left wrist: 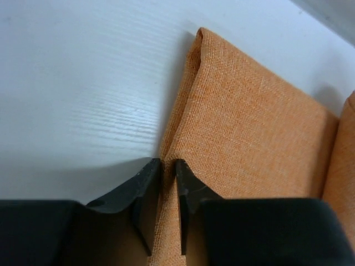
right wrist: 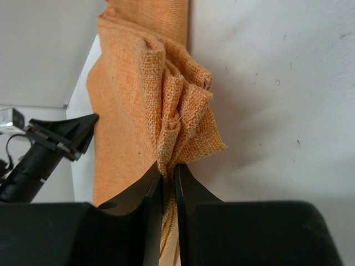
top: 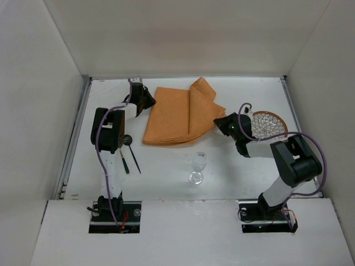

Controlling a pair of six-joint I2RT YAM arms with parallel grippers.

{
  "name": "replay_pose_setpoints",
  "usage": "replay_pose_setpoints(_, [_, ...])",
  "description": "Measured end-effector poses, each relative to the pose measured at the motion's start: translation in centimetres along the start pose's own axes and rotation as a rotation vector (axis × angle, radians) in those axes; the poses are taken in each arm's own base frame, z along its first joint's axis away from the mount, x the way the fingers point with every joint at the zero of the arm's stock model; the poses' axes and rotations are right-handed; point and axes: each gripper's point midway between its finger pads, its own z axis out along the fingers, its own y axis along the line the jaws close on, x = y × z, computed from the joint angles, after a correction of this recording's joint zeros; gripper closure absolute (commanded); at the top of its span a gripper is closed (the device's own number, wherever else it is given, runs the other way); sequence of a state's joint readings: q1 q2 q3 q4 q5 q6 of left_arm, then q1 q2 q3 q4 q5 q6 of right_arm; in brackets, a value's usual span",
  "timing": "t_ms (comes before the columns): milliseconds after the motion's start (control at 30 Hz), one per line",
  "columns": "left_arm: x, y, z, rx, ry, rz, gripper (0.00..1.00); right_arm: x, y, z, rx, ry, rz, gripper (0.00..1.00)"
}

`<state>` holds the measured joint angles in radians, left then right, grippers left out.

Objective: Set the dinner table for one person

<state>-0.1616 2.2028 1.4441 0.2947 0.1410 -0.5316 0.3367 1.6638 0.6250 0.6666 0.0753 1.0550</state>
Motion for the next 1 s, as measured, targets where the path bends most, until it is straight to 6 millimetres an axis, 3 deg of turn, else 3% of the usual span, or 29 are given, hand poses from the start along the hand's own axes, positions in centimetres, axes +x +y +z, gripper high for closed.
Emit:
replay_pose_setpoints(100, [0.3, -0.6, 0.5, 0.043, 0.014, -0.026, 0.96, -0.8, 0.7, -1.6, -0.025, -0.025, -0.007, 0.85])
replay_pose_setpoints(300, [0.2, -0.6, 0.6, 0.068, 0.003, -0.108, 0.99, -3.0, 1.7, -5.8, -0.054, -0.115, -0.040, 0.85])
replay_pose_setpoints(400, [-0.1, 0.0, 0.2, 0.060, -0.016, -0.137, 0.99, -3.2, 1.0, -7.9, -0.035, -0.150, -0.063, 0.84])
replay_pose_setpoints(500, [-0.1, 0.7, -0.7, 0.029, -0.033, -0.144, 0.99, -2.1, -0.6, -9.2, 0.007, -0.150, -0.101, 0.82])
replay_pose_setpoints(800, [-2.1, 1.1, -1.7, -0.013, -0.091, -0.163, 0.98, 2.4, -5.9, -8.7, 0.169, -0.022, -0.192, 0.78])
replay_pose_setpoints(900, [-3.4, 0.8, -1.6, -0.029, -0.101, -0.157, 0.98, 3.5, -7.1, -7.9, 0.208, 0.021, -0.202, 0.66])
replay_pose_setpoints(933, [-4.2, 0.5, -1.4, -0.028, -0.113, -0.154, 0.98, 3.7, -7.1, -7.7, 0.210, 0.031, -0.201, 0.59])
replay_pose_setpoints(1000, [-5.6, 0.2, -1.1, -0.028, -0.141, -0.148, 0.98, 3.7, -6.7, -7.4, 0.205, 0.035, -0.199, 0.54])
